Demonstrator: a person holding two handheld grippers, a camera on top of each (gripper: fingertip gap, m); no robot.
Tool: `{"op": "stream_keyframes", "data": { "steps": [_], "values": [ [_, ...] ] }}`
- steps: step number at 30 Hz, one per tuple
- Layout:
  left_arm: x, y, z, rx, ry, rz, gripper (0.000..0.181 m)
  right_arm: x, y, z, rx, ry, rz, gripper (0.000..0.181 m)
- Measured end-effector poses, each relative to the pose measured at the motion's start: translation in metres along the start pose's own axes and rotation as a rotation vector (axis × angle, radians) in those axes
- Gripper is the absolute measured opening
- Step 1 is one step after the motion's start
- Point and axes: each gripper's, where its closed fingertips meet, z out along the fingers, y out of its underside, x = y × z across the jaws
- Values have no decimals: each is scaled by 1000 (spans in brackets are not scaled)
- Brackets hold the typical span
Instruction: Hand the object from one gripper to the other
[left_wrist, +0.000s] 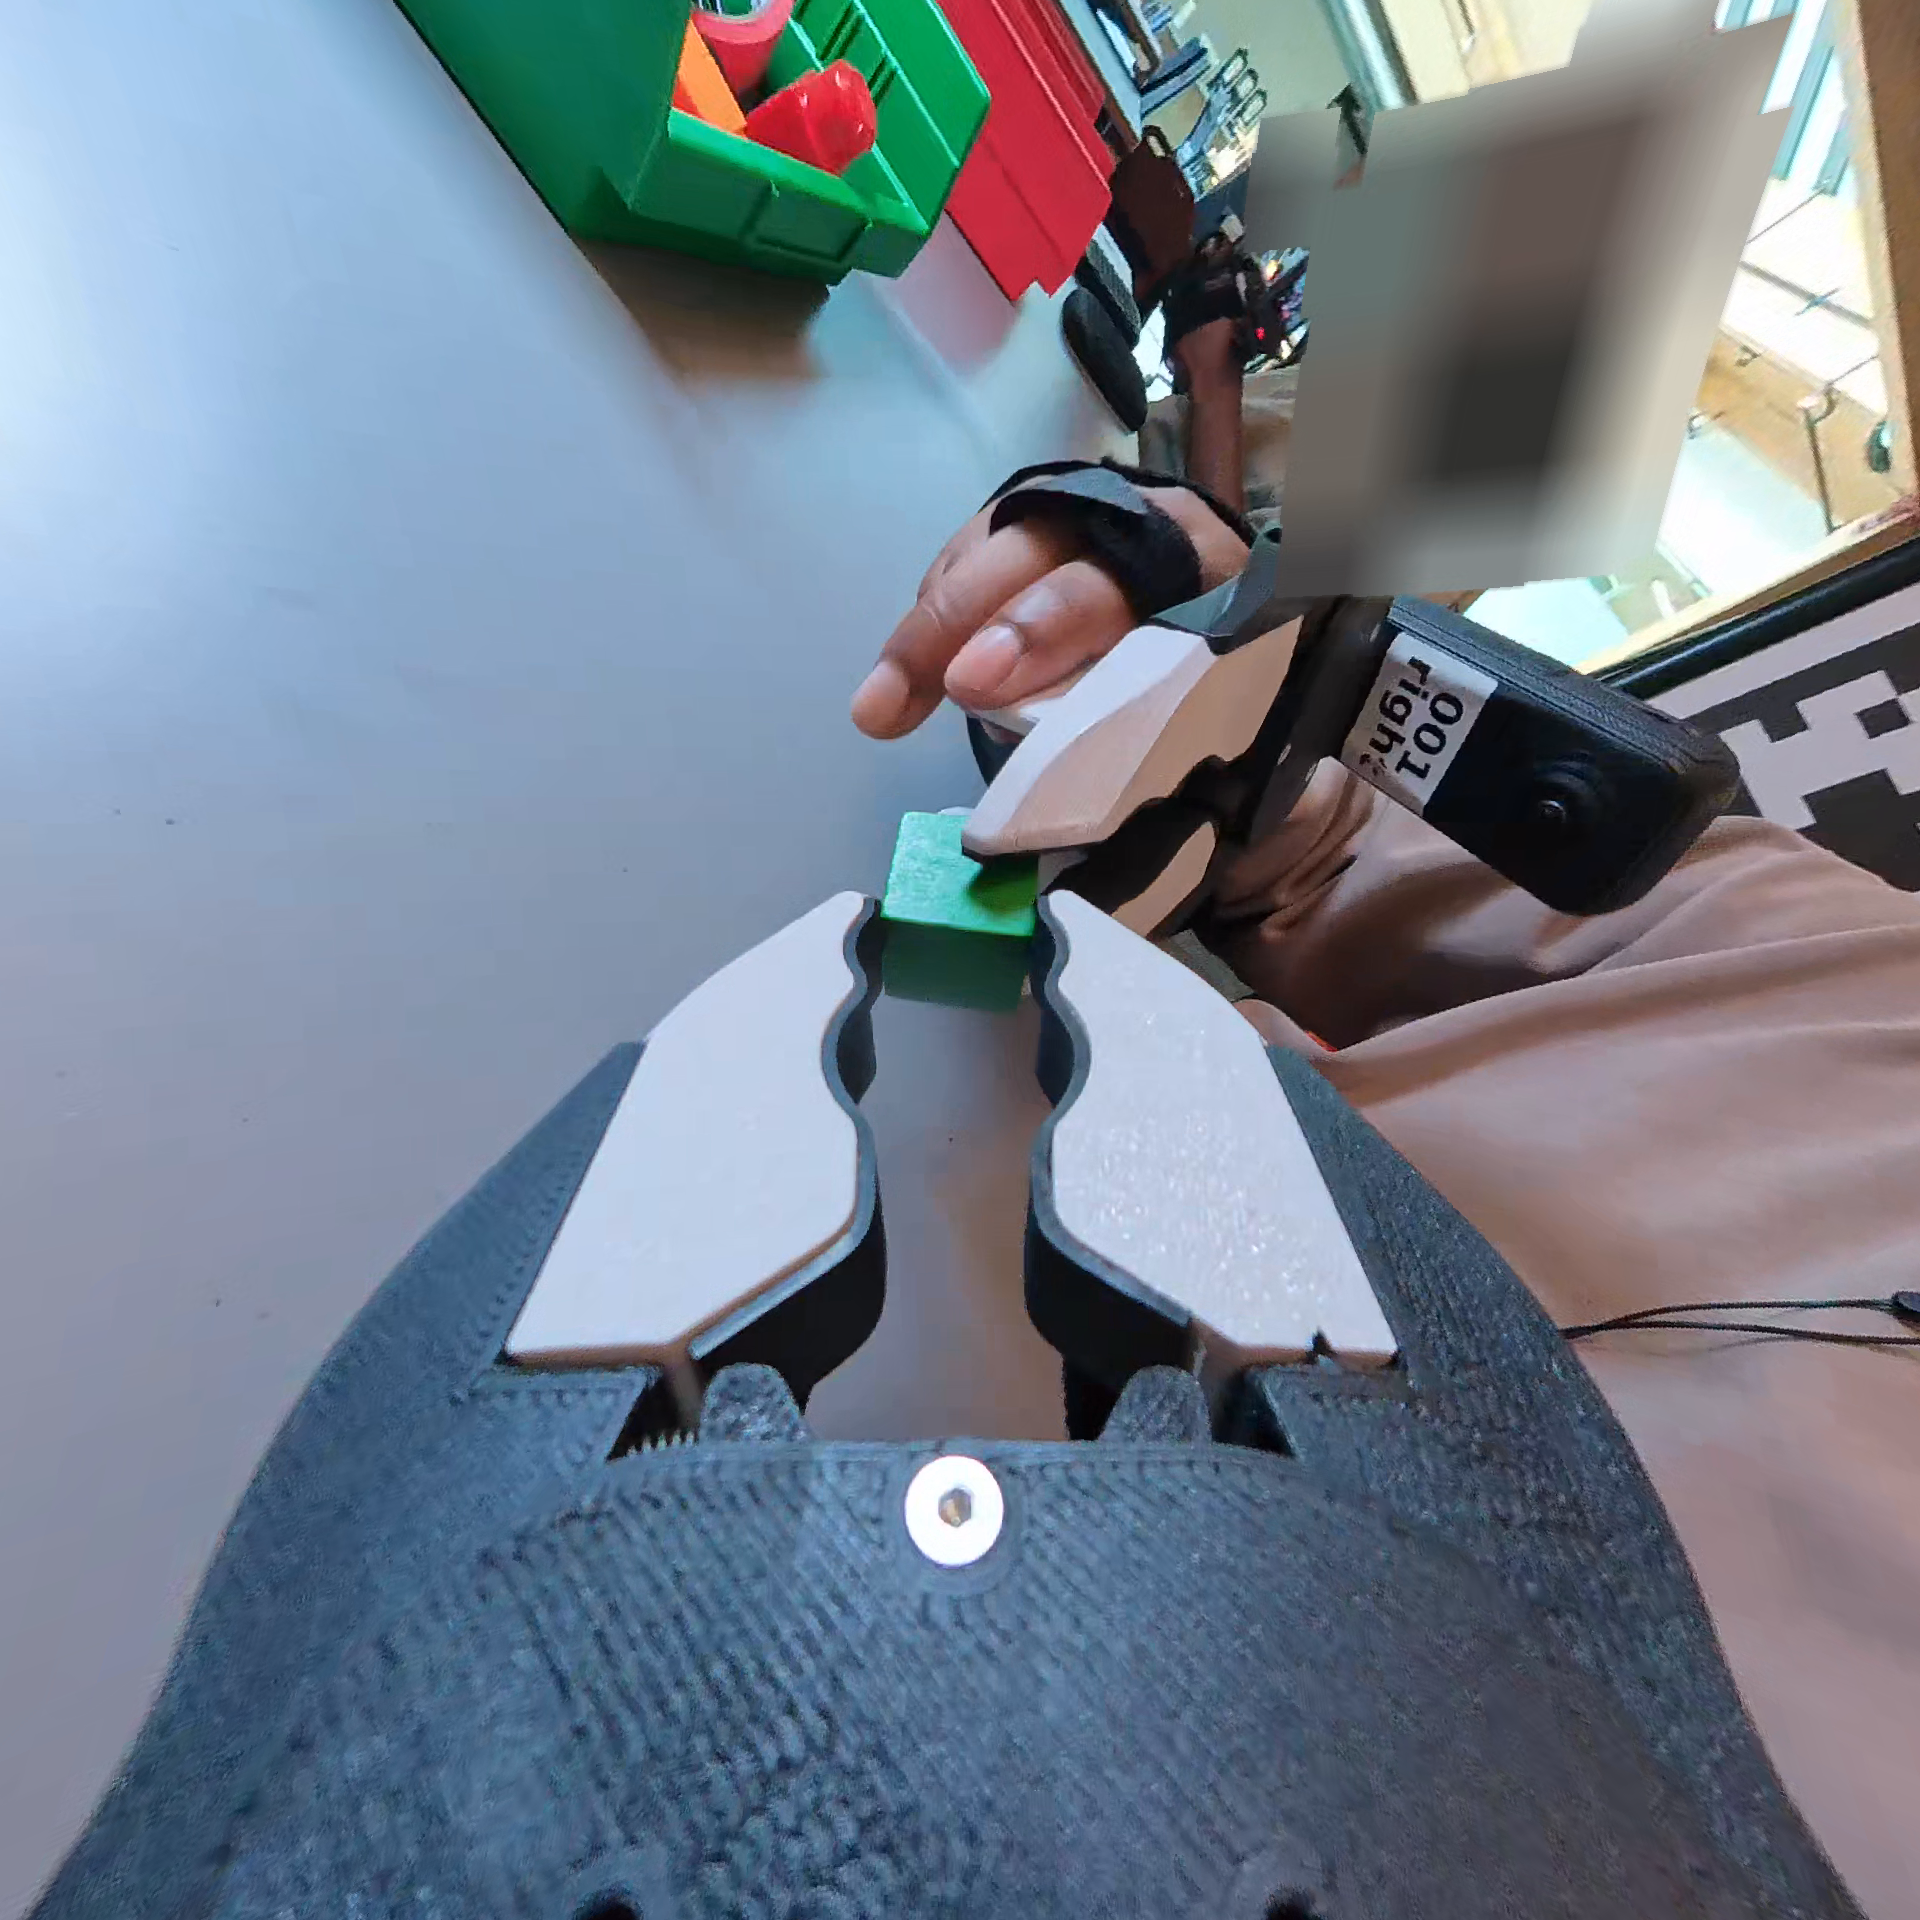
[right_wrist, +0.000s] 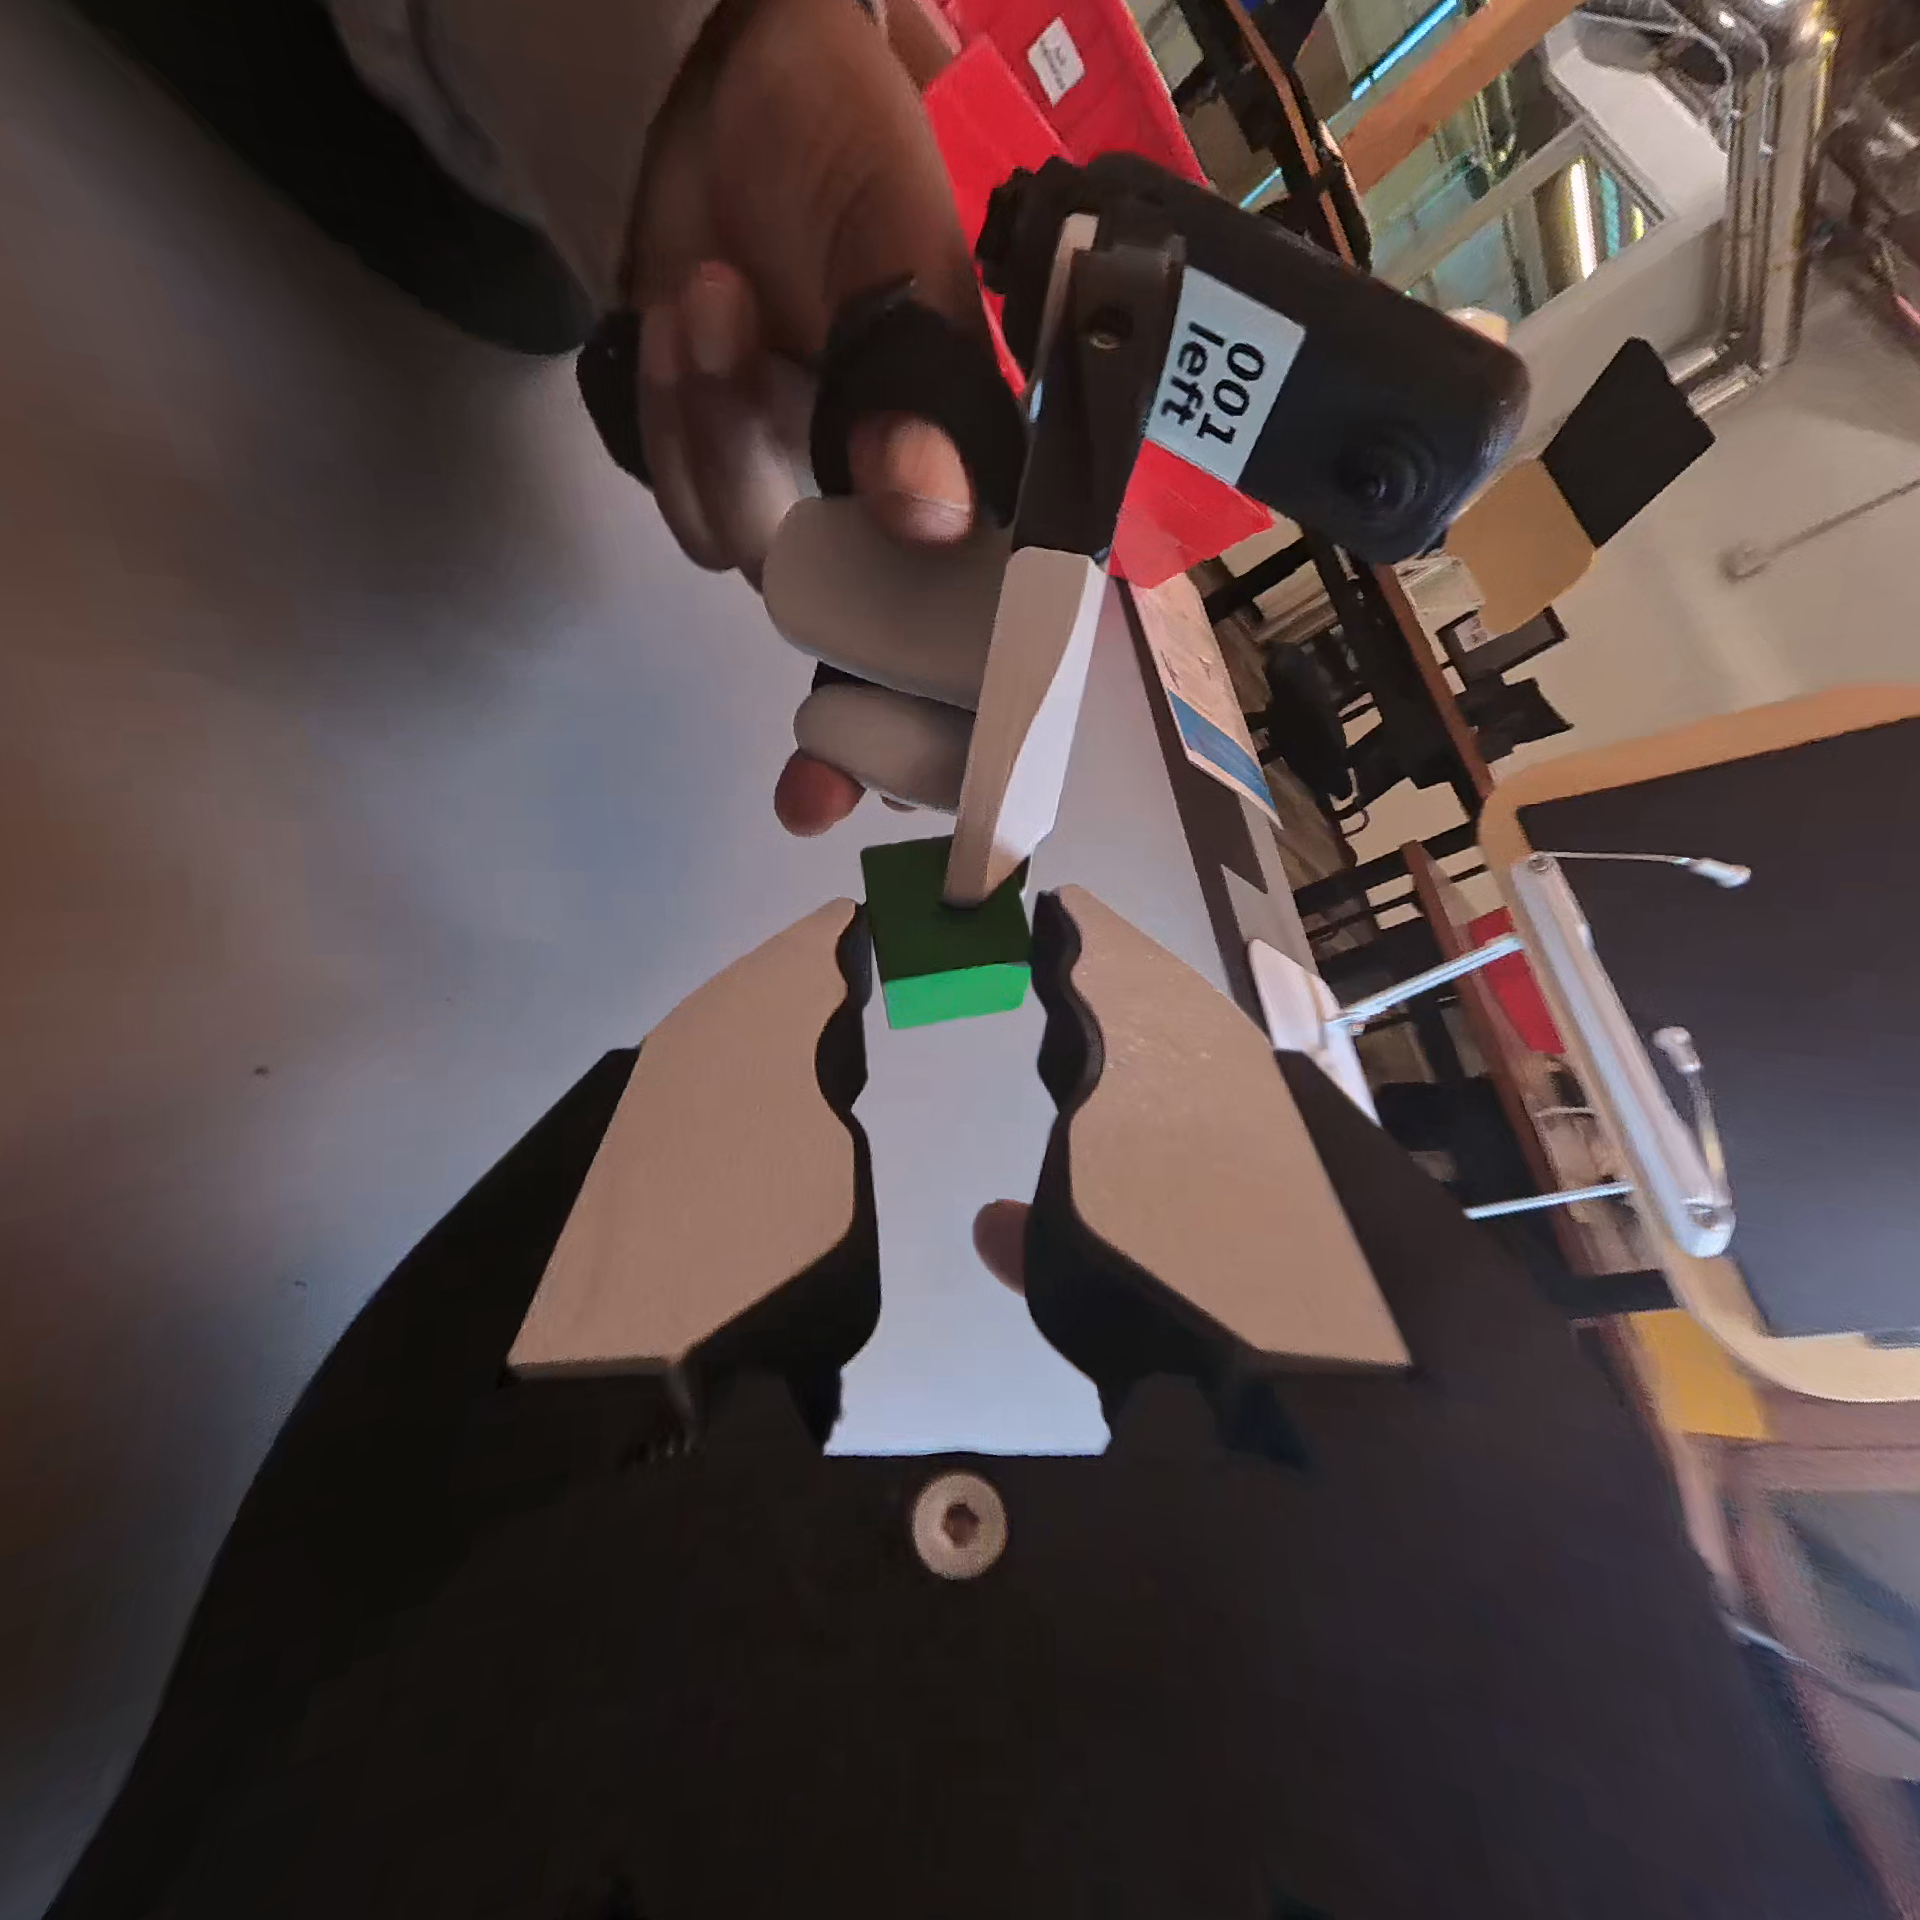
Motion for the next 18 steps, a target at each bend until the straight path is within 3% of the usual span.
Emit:
{"op": "stream_keyframes", "data": {
  "steps": [1,3,5,9,13,18],
  "values": [
    [3,-3,-1,22,28,1,27,3,-2,-2,26,-13,82,29],
    [16,-15,-6,103,117,26,29,15,-9,-10,121,-55,341,28],
    [29,-27,-13,180,156,142,41,29,-19,-21,265,-138,646,28],
    [42,-36,-20,268,-30,596,53,53,-38,-41,570,-351,1147,28],
    [51,-31,-12,273,-200,932,52,45,-47,-40,660,-581,1397,28],
    [53,-20,-5,226,-243,1063,43,23,-57,-32,621,-820,1549,28]
  ]
}}
